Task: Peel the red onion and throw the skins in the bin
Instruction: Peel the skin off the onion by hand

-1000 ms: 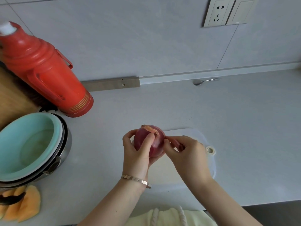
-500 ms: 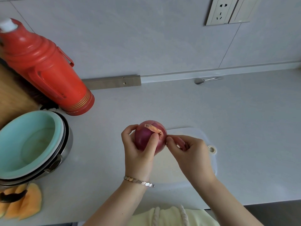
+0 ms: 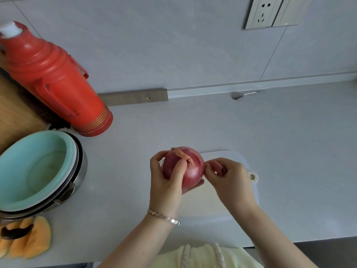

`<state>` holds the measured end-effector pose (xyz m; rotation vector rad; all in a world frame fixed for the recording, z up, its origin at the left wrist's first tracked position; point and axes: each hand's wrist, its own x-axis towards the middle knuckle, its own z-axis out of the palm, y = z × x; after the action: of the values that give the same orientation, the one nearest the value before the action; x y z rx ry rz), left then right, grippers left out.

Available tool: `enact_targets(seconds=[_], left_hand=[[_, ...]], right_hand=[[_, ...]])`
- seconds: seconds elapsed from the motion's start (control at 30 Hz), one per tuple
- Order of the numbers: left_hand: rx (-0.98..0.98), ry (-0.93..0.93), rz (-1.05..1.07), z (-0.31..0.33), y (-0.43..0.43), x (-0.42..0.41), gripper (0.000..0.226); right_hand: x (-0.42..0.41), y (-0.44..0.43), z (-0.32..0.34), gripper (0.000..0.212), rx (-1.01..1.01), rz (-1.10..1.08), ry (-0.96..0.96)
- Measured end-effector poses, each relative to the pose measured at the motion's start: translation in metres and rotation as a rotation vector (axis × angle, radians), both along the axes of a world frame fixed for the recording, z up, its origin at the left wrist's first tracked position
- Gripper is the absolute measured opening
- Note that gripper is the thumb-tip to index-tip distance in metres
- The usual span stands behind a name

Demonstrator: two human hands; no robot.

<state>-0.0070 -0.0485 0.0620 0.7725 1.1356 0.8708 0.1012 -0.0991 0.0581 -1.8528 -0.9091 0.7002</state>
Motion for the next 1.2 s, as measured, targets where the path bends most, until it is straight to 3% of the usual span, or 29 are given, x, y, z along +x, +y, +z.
enact_targets(seconds=[0.1,0.17,0.2,0.3,0.4,0.57,0.97,1.2], left_hand=[[-0.251,-0.084,-0.089,0.010,0.006,0.000,0.031],[-0.323,-0.057,-0.203,0.013,0.011,-0.003,0.031],[-0.329,-0.017,-0.260,0.015,0.013,-0.005,0.031],[-0.297,0.136,-0.405,0.016,0.017,-0.007,0.038],[-0.267,0.233,-0.467,0.016,0.018,-0.006,0.038],[-0.220,0.294,-0.454,0.012,0.019,-0.006,0.038],[-0.225,0.310,-0.466,0.007,0.018,-0.006,0.048],[-0.184,0.391,-0.497,0.010,0.017,-0.006,0.025]], right_hand=[[0.010,-0.001,0.004,0.015,0.069,0.058,0.034],[0.021,-0.004,0.007,0.017,0.194,0.212,0.066],[0.027,-0.005,0.008,0.015,0.234,0.315,0.087],[0.043,-0.004,0.010,0.033,0.210,0.551,0.097],[0.046,0.001,0.020,0.037,0.136,0.676,-0.013],[0.040,0.001,0.020,0.041,0.047,0.655,-0.082],[0.035,-0.003,0.014,0.033,0.091,0.604,-0.093],[0.038,-0.002,0.010,0.030,0.022,0.669,-0.060]])
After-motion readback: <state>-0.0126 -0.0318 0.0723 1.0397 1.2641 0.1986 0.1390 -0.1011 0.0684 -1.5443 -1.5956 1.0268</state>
